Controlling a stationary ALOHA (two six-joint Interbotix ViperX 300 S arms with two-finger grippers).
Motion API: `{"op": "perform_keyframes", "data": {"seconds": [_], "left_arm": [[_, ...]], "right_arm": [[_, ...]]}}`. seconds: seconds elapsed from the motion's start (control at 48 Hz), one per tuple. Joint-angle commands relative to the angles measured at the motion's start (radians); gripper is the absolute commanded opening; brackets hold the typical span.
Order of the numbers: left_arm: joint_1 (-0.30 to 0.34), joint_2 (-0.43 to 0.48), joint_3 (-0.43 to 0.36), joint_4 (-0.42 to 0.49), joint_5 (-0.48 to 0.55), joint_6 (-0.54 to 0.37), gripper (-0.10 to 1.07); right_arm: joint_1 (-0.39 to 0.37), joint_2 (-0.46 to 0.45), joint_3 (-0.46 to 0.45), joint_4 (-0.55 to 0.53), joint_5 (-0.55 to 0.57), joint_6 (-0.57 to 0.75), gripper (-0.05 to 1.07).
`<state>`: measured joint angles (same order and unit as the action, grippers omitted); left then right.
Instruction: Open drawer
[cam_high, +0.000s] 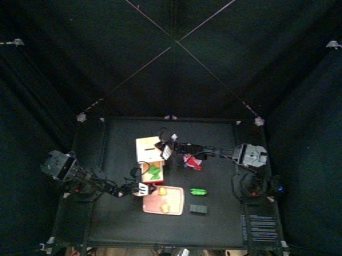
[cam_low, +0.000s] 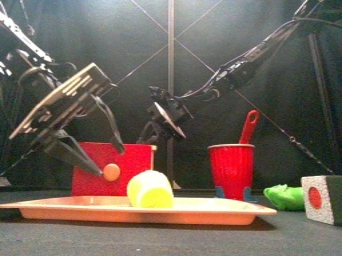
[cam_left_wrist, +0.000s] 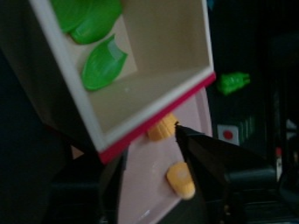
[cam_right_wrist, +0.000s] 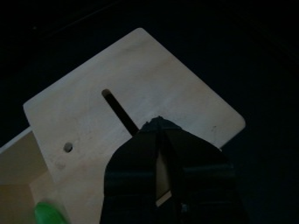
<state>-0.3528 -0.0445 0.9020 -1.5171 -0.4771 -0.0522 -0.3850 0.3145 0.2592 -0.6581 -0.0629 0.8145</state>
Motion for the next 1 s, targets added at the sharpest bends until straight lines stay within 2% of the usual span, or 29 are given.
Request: {"op": "perform_keyframes", "data": {"seconds": [0.0, 0.208, 0.417, 0.646, 0.979], "left_arm": [[0.006, -0.038, 0.002, 0.020, 0.009, 0.002, 1.00], [0.008, -0.117, 0.058, 0.028, 0.009, 0.006, 1.00], [0.008, -0.233, 0.120, 0.103, 0.009, 0.009, 1.00], [0.025, -0.359, 0.176, 0.261, 0.008, 0.006, 1.00], [0.092, -0.459, 0.245, 0.472, 0.008, 0.005, 1.00]], "right_arm": [[0.000, -0.009, -0.006, -0.002, 0.009, 0.002, 0.41], [0.000, -0.009, -0.006, -0.002, 0.009, 0.002, 0.41], [0.002, -0.009, -0.009, -0.002, 0.009, 0.000, 0.41], [0.003, -0.009, -0.014, -0.002, 0.009, 0.000, 0.41], [0.012, -0.009, -0.040, -0.002, 0.005, 0.002, 0.41]]}}
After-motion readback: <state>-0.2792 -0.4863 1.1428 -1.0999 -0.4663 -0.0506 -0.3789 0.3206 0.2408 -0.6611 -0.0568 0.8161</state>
